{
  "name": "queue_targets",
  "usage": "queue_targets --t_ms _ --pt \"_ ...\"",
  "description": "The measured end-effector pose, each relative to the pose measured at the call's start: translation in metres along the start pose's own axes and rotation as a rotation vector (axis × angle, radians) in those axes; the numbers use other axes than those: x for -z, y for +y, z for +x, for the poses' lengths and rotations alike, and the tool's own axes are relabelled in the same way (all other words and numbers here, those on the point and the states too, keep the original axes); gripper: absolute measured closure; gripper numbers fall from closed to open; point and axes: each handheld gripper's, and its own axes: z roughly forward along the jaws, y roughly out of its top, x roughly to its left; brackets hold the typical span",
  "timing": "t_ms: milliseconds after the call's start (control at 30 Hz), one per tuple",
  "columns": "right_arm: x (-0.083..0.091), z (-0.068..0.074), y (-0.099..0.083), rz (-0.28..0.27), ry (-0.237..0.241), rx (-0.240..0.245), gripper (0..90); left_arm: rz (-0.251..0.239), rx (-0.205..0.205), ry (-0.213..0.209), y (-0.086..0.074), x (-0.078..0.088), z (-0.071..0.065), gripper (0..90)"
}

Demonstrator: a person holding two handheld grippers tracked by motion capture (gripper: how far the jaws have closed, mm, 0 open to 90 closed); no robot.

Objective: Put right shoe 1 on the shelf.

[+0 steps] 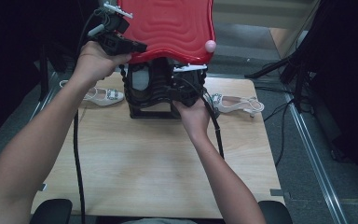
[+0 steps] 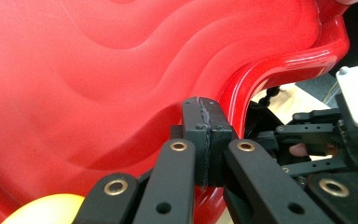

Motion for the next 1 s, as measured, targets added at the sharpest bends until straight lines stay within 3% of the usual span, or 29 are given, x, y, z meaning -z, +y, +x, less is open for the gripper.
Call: queue_targets --t_ms 267,400,467,633,900,1000 --pt "0.020 0.003 0.002 0.018 0.064 -0.038 66.3 0.000 0.007 -0.001 0.000 0.000 0.000 90.0" --pt "0.037 0.008 0.001 0.017 0.107 -0.029 65.3 -0.001 0.010 -0.001 0.000 0.000 0.000 90.0" --pt "0.047 0.012 -0.004 0.009 0.117 -0.007 68.1 -0.002 0.011 -0.001 0.000 0.000 0.000 90.0" --pt "0.065 0.011 -0.022 0.022 0.161 -0.016 76.8 0.002 0.031 -0.003 0.001 -0.001 0.000 90.0" --pt "0.065 0.002 -0.054 0.083 0.194 -0.028 89.8 -0.005 0.034 -0.003 0.000 -0.001 0.001 90.0" --pt "0.059 -0.005 -0.066 0.097 0.191 -0.039 90.0 -0.006 0.034 -0.006 0.000 -0.001 0.001 90.0"
